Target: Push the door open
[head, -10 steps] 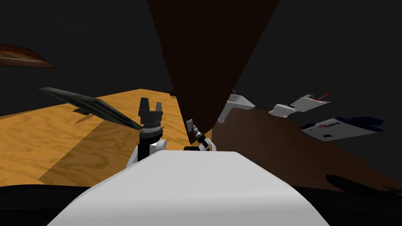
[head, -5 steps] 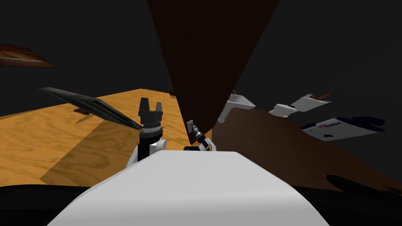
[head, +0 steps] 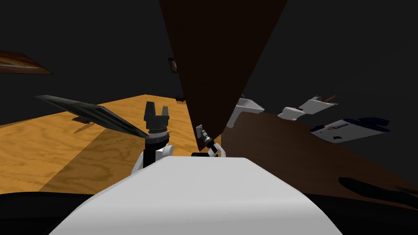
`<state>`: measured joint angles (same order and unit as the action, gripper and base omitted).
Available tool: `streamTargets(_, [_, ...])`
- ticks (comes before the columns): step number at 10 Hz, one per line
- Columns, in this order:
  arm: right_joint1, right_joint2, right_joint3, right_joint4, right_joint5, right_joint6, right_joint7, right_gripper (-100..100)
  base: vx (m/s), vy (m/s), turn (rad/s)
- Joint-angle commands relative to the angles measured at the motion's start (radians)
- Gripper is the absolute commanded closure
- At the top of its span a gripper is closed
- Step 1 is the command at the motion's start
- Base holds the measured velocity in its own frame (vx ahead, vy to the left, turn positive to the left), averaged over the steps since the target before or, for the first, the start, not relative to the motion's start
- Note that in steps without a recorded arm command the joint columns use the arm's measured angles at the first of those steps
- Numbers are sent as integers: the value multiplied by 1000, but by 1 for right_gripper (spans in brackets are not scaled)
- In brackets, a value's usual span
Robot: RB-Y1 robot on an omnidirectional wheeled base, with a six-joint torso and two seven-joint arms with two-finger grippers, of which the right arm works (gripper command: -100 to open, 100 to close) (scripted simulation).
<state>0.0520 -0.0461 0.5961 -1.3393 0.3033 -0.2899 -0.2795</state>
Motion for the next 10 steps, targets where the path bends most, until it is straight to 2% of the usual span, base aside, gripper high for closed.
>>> streamTargets(1, [-14, 5, -29, 12, -6, -4, 9, 100, 72, 208, -89])
streamTargets(4, [-25, 25, -75, 29, -16, -1, 25, 100, 107, 185, -66])
streamTargets(7, [-36, 59, -118, 45, -26, 2, 40, 100, 93, 204, -86])
streamTargets(8, [-32, 52, -106, 45, -22, -2, 39, 100, 41, 80, -29])
streamTargets(9, [-39, 34, -131, 47, -29, 0, 44, 100, 84, 139, -55])
streamTargets(10, [-41, 28, -142, 49, -32, 0, 46, 100, 109, 209, -121])
